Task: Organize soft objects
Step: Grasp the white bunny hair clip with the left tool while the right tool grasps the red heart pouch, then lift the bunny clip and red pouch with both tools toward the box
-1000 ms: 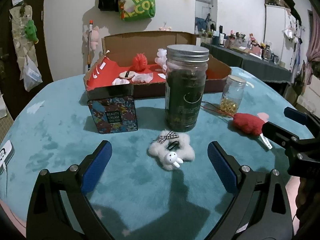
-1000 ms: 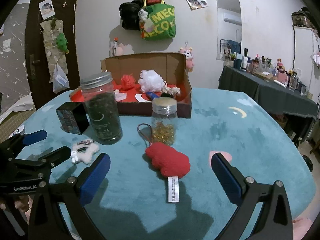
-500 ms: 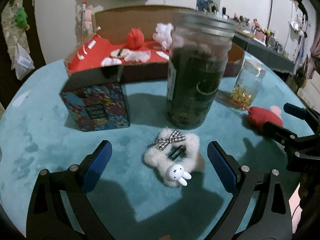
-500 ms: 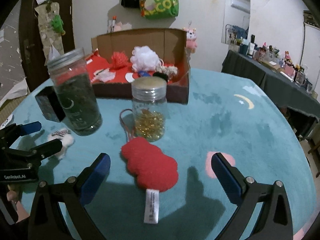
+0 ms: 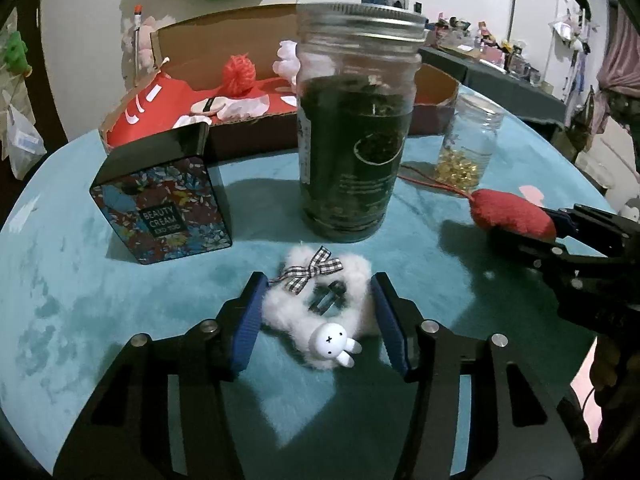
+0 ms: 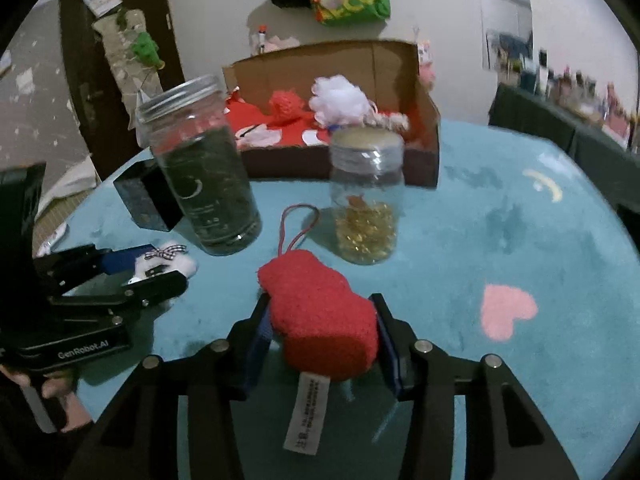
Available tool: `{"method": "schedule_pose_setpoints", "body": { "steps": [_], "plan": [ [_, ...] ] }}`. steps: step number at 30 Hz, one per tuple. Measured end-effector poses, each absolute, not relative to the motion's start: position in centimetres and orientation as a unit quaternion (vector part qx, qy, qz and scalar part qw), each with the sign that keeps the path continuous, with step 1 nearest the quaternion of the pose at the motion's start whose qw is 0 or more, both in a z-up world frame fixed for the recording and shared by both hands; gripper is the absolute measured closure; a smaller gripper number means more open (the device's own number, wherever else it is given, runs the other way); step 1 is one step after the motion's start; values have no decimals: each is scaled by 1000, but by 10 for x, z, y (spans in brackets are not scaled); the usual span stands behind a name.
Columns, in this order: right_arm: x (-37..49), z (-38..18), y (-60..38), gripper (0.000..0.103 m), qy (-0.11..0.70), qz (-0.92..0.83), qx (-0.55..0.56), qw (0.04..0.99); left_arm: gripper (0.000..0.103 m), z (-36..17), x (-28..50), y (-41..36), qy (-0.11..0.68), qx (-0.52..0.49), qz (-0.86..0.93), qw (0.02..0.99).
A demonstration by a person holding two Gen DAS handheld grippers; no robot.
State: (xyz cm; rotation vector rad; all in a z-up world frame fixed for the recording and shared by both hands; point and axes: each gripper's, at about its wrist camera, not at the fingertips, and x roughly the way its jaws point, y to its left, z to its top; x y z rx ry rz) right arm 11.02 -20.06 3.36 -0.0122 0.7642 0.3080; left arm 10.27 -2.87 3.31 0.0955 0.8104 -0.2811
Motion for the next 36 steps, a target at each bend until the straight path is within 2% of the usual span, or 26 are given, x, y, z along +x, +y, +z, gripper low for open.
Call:
{"method": "schedule_pose_setpoints", "body": {
  "steps": [23,36],
  "plan": [
    [108,37,-191,53,370,160,0,915,53,43,99,-24,385,47,-144,910],
    [99,63,-205,53,338,148,13,929,53,75,84,-11,349,47,-135,926]
  ]
}}
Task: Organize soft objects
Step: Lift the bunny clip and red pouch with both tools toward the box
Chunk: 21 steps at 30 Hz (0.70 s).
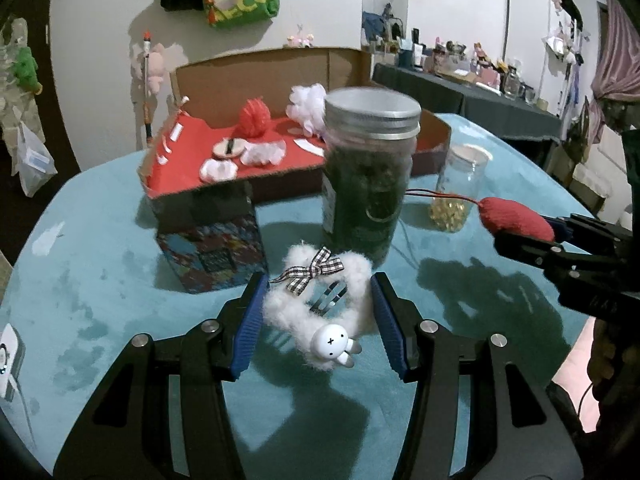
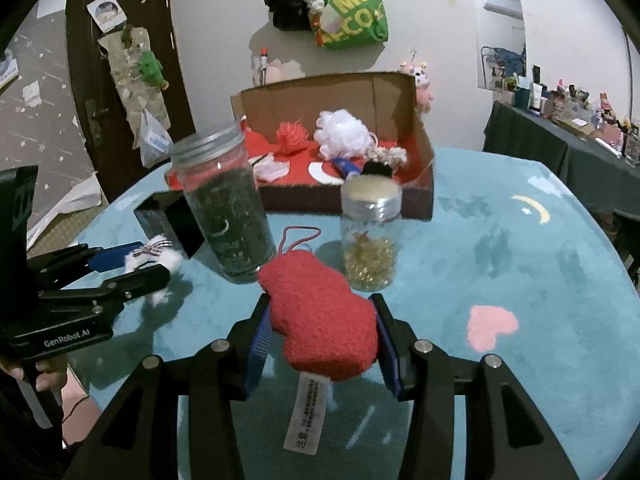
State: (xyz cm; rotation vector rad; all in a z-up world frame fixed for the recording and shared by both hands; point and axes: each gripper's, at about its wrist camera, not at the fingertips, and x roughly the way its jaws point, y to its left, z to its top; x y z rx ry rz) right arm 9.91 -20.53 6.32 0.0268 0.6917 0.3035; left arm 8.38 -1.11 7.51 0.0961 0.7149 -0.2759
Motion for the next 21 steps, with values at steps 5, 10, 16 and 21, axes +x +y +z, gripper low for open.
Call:
{"method": "schedule_pose_setpoints", "body": {
  "steps": [5,10,16,21],
  "plan": [
    [97,78,-212,53,320,143,19,936,53,89,82,-4,334,46,-127,933],
    [96,93,-218,53,304,137,22,943,53,102,83,6,320,42,-120,939],
    [100,107,-223,53,290,130,24,948,53,113,88,16,312,37,-112,943],
    [107,118,-227,53,281,127,28,951,53,124,97,23,306,32,-107,946]
  ]
}}
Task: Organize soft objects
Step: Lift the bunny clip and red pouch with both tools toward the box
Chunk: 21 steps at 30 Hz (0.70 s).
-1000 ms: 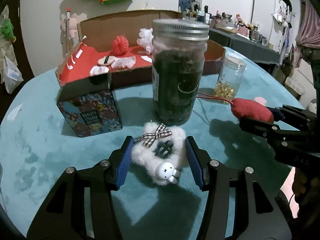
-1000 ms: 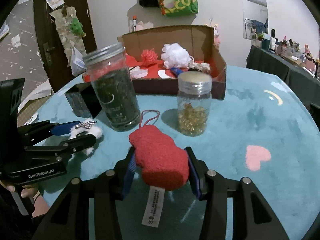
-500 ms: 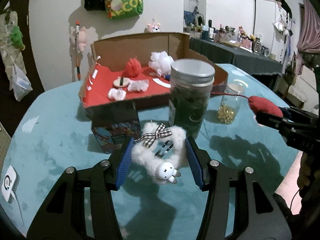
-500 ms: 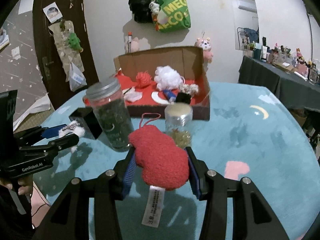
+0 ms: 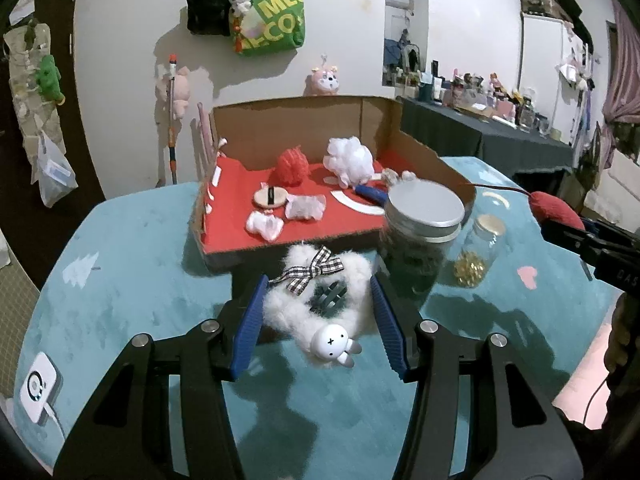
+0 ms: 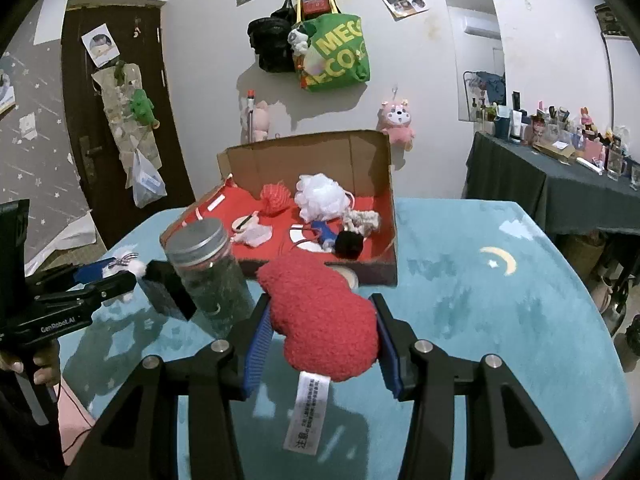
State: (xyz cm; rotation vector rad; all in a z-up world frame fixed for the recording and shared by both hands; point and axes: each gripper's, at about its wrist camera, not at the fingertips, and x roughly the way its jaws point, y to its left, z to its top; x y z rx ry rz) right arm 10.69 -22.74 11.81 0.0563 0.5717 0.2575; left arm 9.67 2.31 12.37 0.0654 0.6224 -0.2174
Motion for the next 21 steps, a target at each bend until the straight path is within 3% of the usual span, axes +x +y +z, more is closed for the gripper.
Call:
{"method": "schedule_pose_setpoints", "body": {
  "steps": [21],
  "plan": [
    [197,139,-217,53,310,163,-1,937,53,145,176,21,342,47,-153,926]
  ]
}}
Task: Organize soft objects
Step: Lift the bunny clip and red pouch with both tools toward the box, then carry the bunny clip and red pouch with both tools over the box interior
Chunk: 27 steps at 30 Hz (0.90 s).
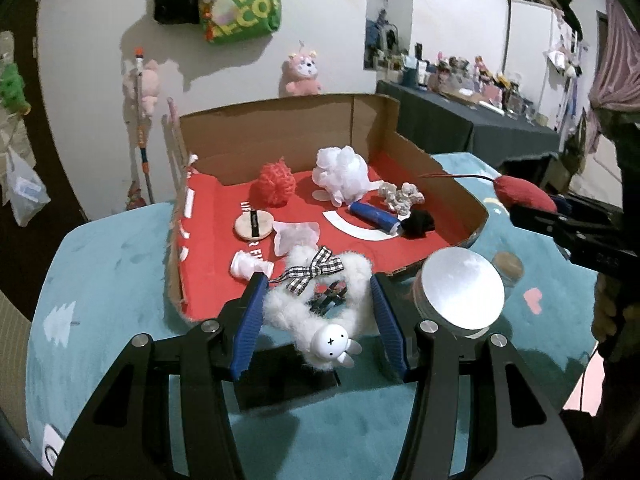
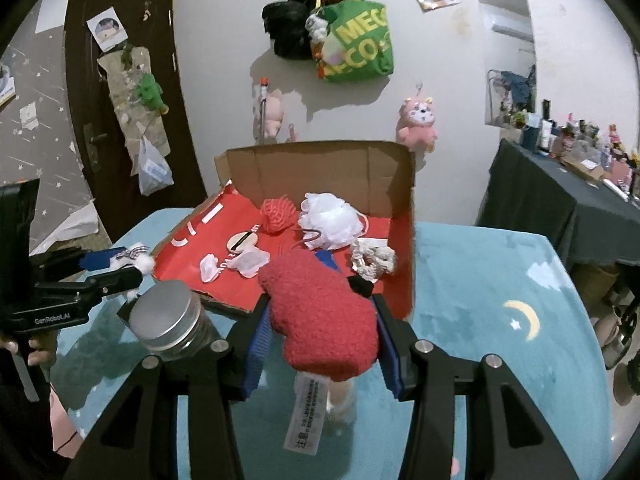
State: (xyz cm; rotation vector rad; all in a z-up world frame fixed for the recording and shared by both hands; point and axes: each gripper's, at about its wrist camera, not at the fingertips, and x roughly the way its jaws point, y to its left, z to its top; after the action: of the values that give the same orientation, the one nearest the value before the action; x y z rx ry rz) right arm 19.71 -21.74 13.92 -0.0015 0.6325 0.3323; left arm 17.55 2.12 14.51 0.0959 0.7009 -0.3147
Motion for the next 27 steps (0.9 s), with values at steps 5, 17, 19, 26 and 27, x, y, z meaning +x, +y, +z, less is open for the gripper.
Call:
{"method": "schedule_pose_setpoints", "body": {
  "steps": [5,17,19,26,27],
  "plan": [
    [230,133,-208,53,345,190,-14,919,53,145,202,15,364,67,-177,912],
    [329,104,-171,53,462,224,-74,855,53,130,277,-5,430,113,-231,865],
    [339,98,-167,53,479,226,-81,844,53,125,286,-10,439,122,-243,856],
    [360,85,-147,53,512,237,-116,817,53,106,305,-27,464,146,-262,833],
    [362,83,-144,53,515,237,-122,815,53,103,307,-29,468,148,-265,830]
  ]
}}
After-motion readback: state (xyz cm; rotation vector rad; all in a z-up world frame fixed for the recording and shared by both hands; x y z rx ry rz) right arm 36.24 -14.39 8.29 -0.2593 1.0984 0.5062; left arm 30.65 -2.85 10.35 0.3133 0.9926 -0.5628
